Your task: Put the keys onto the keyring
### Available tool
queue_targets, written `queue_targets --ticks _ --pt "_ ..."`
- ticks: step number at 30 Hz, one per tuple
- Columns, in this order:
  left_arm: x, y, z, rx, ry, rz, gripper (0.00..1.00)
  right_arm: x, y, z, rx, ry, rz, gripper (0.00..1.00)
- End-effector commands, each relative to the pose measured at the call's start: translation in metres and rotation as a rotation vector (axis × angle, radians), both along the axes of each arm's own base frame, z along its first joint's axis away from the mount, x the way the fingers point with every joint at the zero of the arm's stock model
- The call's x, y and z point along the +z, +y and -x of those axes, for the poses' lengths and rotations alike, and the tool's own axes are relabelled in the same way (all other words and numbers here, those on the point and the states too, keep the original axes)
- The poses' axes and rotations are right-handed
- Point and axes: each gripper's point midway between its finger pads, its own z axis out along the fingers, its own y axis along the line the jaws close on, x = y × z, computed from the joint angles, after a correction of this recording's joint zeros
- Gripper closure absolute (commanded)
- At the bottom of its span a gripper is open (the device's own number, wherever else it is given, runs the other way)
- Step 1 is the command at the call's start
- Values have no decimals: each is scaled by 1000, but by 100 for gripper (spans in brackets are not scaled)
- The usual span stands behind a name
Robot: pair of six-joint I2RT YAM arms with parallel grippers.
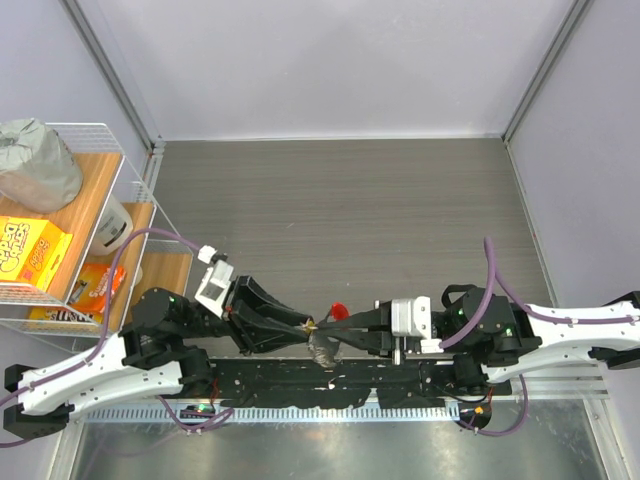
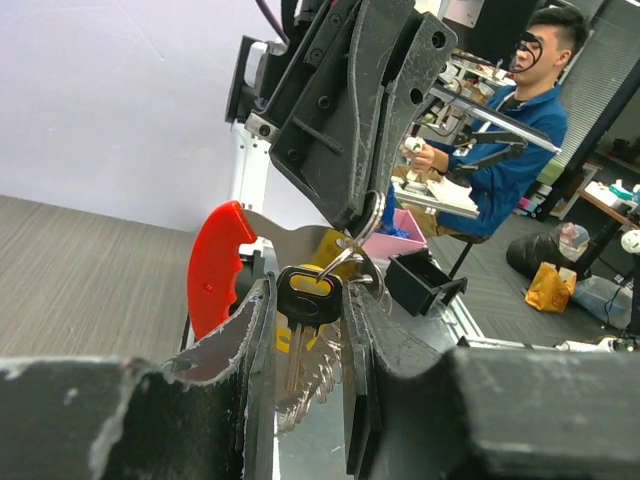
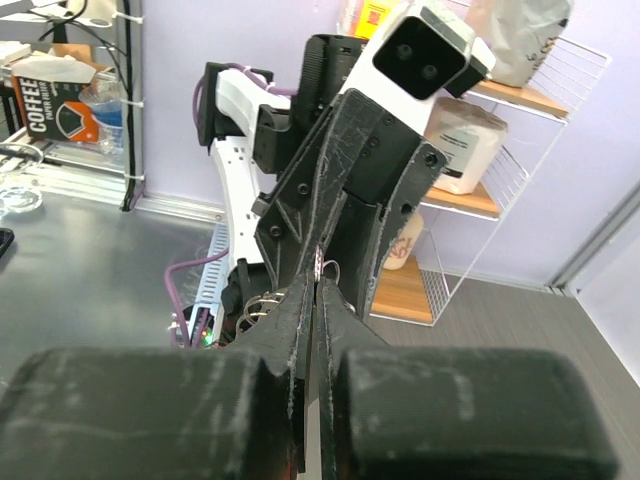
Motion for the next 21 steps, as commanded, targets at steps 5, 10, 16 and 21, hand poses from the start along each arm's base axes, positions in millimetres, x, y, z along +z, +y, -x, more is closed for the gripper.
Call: queue_targets --ticks 5,10,16,21 --pt "8 3 16 -87 -26 13 91 50 -1 26 134 -61 -147 95" --pt "7 2 21 -120 -31 3 92 49 3 30 157 -89 -152 94" --pt "6 4 22 -118 -28 4 92 50 1 29 151 -91 -165 94" --pt "2 9 16 -73 -11 14 84 48 -7 10 52 -70 -168 95"
